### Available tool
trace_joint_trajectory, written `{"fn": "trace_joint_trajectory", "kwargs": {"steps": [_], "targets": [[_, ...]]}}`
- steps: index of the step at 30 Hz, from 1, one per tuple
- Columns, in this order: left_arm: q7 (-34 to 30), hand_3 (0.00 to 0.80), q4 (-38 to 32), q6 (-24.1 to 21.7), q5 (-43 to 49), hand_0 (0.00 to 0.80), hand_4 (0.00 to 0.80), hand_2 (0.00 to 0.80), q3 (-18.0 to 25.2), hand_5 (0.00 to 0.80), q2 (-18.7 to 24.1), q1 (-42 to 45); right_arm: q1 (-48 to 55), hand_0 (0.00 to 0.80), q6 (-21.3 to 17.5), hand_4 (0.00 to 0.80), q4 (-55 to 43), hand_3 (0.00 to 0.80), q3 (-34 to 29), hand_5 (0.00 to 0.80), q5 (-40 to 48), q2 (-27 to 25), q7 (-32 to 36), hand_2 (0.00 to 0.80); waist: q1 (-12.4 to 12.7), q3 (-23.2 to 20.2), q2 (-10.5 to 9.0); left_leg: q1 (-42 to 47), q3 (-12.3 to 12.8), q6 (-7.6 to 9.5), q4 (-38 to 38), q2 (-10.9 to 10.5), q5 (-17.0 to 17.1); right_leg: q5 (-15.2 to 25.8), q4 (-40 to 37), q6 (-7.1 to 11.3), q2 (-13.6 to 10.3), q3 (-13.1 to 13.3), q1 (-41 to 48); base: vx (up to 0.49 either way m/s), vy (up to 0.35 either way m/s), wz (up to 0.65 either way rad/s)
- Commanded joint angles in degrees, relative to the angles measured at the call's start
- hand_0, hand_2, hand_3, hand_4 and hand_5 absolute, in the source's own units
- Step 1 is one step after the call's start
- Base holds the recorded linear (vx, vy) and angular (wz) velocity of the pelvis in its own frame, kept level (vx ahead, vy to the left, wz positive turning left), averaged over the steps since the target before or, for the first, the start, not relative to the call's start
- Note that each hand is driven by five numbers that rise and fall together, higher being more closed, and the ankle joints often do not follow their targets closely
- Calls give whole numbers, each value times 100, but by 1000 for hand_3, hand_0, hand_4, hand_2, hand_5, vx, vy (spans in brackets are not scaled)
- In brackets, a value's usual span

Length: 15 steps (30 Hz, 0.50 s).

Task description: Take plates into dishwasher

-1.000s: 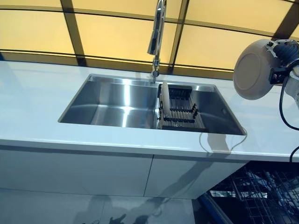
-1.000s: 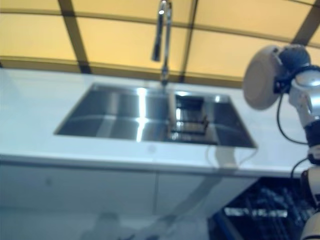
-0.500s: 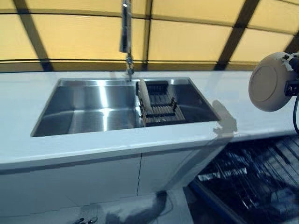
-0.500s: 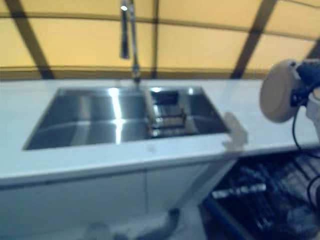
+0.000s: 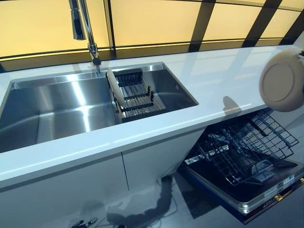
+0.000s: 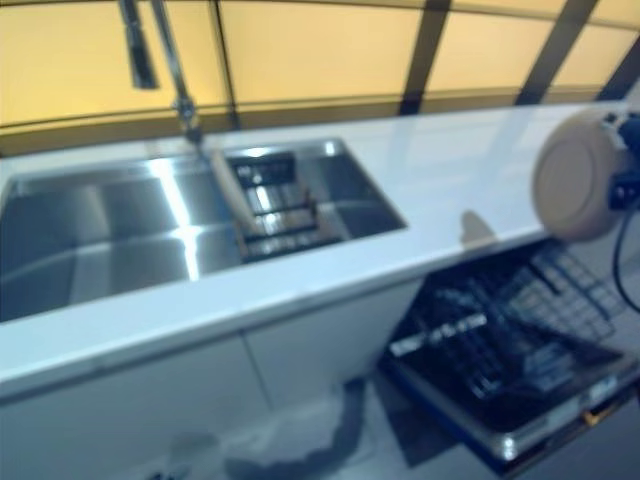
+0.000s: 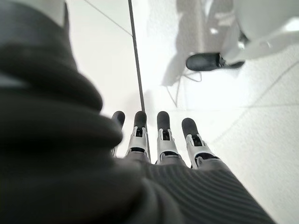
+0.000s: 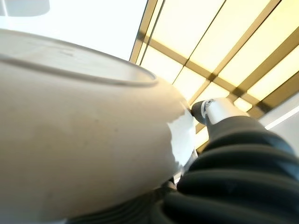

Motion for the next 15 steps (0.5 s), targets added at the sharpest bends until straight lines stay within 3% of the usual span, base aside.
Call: {"fn": "trace_joint_trajectory", "kwargs": {"steps": [1,15], "targets": [[-10,0,265,-285,2,0,0,0,-265,0,180,-138,-26,800,-155,800,-163,800,-190,800,-107,-476,84,800,34,-333,-25,258,-43,141,-13,-265,-818,-279,13,214,90,164,130,-16,-7,6],[-87,0,467,-341,14,0,0,0,-174,0,269,-215,1319,800,-386,800,-448,800,-872,800,-718,-449,997,800,-237,-301,10,318,0,188,-13,-229,-863,-232,80,246,133,399,-24,-10,-16,-3]]}}
